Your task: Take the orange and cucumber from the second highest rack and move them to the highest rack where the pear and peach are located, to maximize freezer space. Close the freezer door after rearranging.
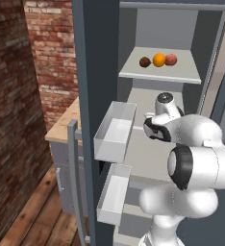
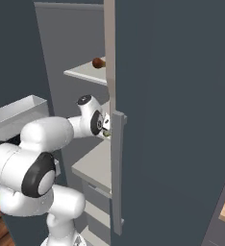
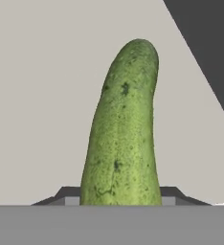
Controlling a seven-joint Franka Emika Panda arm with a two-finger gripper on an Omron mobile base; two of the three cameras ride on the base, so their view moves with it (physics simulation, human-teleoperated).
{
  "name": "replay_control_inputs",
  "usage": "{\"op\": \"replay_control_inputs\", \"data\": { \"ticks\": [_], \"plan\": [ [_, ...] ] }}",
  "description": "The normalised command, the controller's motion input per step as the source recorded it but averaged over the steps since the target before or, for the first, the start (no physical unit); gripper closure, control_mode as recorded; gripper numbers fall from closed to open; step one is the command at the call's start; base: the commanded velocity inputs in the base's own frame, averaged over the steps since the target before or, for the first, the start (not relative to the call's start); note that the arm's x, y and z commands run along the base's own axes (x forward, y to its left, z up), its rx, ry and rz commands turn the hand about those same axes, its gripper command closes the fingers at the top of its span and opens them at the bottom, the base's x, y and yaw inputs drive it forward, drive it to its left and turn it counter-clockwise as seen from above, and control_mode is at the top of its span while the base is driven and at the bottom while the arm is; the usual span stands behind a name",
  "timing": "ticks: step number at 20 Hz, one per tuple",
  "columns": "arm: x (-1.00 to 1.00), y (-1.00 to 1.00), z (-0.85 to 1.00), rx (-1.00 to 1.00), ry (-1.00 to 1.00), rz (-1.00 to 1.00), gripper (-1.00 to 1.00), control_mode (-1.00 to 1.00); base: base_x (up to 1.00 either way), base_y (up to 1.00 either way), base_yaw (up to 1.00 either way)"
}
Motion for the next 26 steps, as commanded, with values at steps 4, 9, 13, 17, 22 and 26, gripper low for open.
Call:
{"op": "replay_control_inputs", "data": {
  "ticks": [4,9,13,17,22,26],
  "plan": [
    [-0.92,0.25,0.44,0.00,0.00,0.00,1.00,-1.00,0.00,0.00,0.00],
    [-0.94,0.16,0.62,0.00,0.00,0.00,1.00,-1.00,0.00,0.00,0.00],
    [-0.86,0.21,0.78,0.00,0.00,0.00,1.00,-1.00,0.00,0.00,0.00],
    [-0.73,0.27,0.77,0.00,0.00,0.00,1.00,-1.00,0.00,0.00,0.00],
    [-0.48,0.29,0.79,0.00,0.00,0.00,1.00,-1.00,0.00,0.00,0.00],
    [-0.12,0.13,0.96,0.00,0.00,0.00,1.00,-1.00,0.00,0.00,0.00]
  ]
}}
